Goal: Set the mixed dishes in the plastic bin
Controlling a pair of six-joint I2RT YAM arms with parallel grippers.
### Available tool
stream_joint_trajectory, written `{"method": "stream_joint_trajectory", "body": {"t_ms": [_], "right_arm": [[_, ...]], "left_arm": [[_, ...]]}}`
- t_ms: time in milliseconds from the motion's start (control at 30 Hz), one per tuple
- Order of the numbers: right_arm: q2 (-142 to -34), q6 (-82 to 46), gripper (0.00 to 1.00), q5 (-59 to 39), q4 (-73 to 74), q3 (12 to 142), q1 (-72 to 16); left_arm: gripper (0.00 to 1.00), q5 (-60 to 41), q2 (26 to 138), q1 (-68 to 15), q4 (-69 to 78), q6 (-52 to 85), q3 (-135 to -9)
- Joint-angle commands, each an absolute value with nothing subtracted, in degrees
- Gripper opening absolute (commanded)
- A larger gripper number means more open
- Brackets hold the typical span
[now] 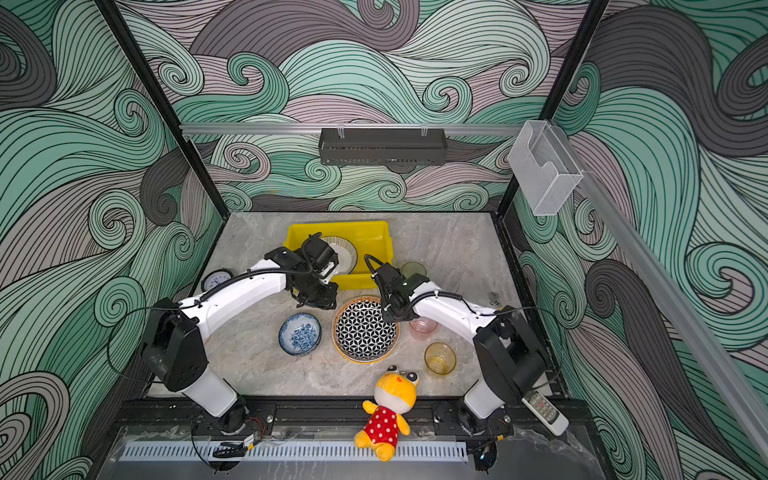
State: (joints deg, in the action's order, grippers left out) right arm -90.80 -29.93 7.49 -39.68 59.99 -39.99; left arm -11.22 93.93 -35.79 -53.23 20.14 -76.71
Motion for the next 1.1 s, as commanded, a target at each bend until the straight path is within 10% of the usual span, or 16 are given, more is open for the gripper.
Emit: {"method": "stream_joint_trajectory", "body": {"t_ms": [0, 1067], "right_arm": [[-92.53, -29.28, 0.26, 6.74, -39.43, 61.14, -39.73], [-94.48, -29.13, 0.10, 6.42, -41.23, 61.08, -39.81]], "left_arm": [[0.25, -11.60, 94.68, -36.21, -54.89, 20.47, -77.87], [0.26, -8.72, 104.23, -37.71, -59.25, 21.67, -80.77]]}}
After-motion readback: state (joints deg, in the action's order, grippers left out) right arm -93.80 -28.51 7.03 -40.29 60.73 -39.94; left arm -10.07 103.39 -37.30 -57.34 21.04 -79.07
